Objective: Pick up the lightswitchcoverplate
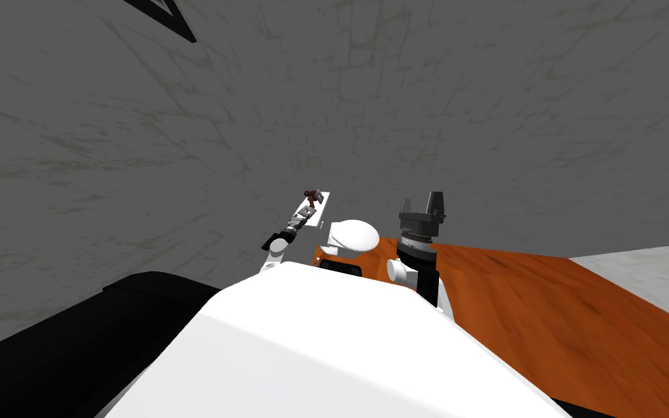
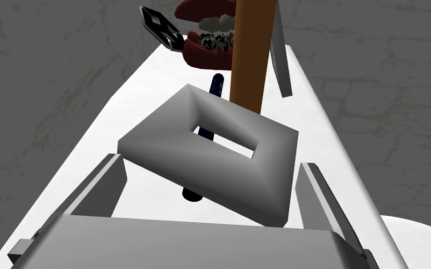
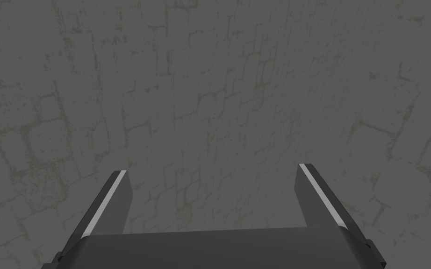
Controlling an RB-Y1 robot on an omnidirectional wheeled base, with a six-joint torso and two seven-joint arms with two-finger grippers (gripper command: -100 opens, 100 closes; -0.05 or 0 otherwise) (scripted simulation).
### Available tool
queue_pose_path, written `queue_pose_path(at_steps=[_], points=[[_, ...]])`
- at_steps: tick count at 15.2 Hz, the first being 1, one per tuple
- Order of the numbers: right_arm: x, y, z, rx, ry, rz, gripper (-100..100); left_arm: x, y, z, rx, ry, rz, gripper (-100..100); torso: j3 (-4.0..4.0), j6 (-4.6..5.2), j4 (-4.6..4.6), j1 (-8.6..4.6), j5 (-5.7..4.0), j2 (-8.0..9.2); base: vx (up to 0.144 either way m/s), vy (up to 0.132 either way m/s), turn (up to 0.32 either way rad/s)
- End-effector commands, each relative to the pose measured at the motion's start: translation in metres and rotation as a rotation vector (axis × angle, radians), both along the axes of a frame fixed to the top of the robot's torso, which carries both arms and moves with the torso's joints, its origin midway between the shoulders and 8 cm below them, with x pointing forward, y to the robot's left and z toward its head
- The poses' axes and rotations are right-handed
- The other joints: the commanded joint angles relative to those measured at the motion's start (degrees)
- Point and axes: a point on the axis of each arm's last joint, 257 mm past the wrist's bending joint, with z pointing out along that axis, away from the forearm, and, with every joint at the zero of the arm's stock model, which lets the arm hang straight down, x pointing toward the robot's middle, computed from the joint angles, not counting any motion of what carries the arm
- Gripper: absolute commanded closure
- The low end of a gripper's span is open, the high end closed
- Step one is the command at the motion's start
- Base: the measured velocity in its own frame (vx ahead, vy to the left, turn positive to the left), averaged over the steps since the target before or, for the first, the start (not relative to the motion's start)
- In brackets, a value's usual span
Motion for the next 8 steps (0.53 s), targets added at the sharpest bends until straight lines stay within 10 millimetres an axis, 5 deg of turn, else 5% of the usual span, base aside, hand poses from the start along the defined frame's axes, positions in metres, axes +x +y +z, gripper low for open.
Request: queue_pose_path(at_steps=[1,8], points=[[0.0,0.0,0.0,0.0,0.0,0.0,0,0.0009,-0.0031,-0.0024,-0.071,0.004,-0.015,-100,0.0,0.0,0.0,0.0,0.0,0.0,0.031,0.006,0.074],[0.0,0.0,0.0,0.0,0.0,0.0,0,0.0028,-0.0123,-0.0081,-0.29,0.018,-0.064,-100,-0.02,0.01,-0.01,0.01,0.0,-0.02,0.032,0.007,0.059]])
